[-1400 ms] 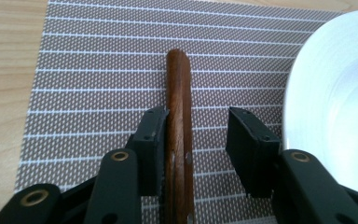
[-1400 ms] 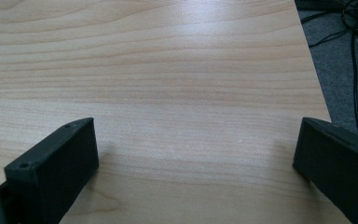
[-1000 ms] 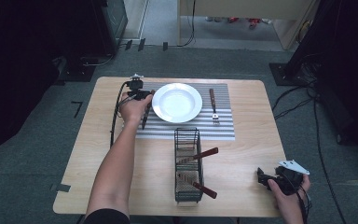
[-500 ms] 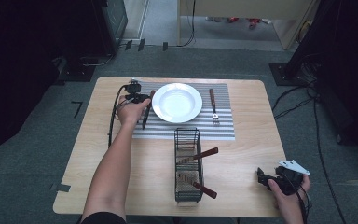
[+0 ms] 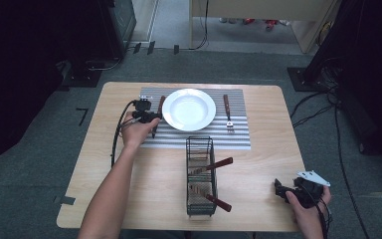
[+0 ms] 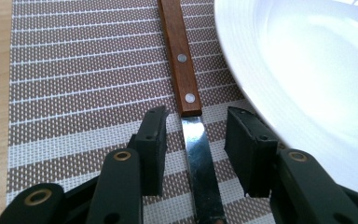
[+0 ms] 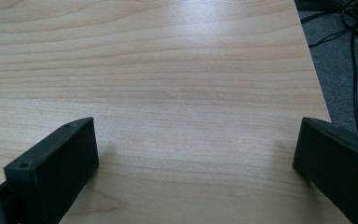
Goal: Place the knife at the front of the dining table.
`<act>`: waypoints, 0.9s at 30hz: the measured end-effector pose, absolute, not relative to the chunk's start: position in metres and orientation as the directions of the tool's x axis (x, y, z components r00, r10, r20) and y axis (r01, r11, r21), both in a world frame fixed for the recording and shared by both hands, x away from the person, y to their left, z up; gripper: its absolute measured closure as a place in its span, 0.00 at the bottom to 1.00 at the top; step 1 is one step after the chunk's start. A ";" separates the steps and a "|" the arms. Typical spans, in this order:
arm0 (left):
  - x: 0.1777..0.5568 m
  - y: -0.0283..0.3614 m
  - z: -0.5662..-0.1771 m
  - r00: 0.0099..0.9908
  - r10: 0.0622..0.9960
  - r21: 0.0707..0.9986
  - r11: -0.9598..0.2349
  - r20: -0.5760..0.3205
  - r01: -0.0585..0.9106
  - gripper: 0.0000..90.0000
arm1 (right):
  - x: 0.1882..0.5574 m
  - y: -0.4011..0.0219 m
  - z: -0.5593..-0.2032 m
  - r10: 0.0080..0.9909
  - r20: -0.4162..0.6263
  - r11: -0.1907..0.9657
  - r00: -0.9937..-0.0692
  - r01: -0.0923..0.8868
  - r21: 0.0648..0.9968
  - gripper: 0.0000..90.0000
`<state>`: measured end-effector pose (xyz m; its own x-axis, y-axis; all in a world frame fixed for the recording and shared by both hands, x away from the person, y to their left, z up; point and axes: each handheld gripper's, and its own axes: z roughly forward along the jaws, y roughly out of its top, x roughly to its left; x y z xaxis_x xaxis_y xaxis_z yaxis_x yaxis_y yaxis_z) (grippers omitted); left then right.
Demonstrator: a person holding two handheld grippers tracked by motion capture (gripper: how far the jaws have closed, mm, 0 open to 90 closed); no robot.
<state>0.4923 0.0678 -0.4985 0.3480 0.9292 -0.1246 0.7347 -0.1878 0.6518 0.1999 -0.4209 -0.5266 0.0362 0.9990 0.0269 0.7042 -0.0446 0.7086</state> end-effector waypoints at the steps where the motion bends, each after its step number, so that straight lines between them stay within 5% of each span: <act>1: 0.492 0.066 -0.501 0.346 0.932 0.652 -0.195 -0.110 0.733 0.65 | 0.200 -0.421 -0.527 0.999 0.027 -0.045 0.036 0.704 0.709 0.00; 9: 0.482 0.064 -0.508 0.309 0.951 0.711 -0.203 -0.022 0.673 0.87 | 0.200 -0.421 -0.527 0.999 0.027 -0.044 0.036 0.704 0.709 0.00; 17: 0.493 0.068 -0.507 0.172 0.973 0.705 -0.013 -0.155 0.709 0.88 | 0.200 -0.421 -0.527 0.999 0.027 -0.045 0.036 0.704 0.709 0.00; 27: 0.504 0.068 -0.505 0.078 0.983 0.685 0.060 -0.169 0.726 0.88 | 0.200 -0.421 -0.527 0.999 0.027 -0.045 0.036 0.704 0.709 0.00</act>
<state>0.5036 0.0684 -0.5050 0.0781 0.9826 -0.1686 0.7262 0.0598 0.6849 0.1999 -0.4209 -0.5266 0.0363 0.9990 0.0269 0.7042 -0.0447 0.7086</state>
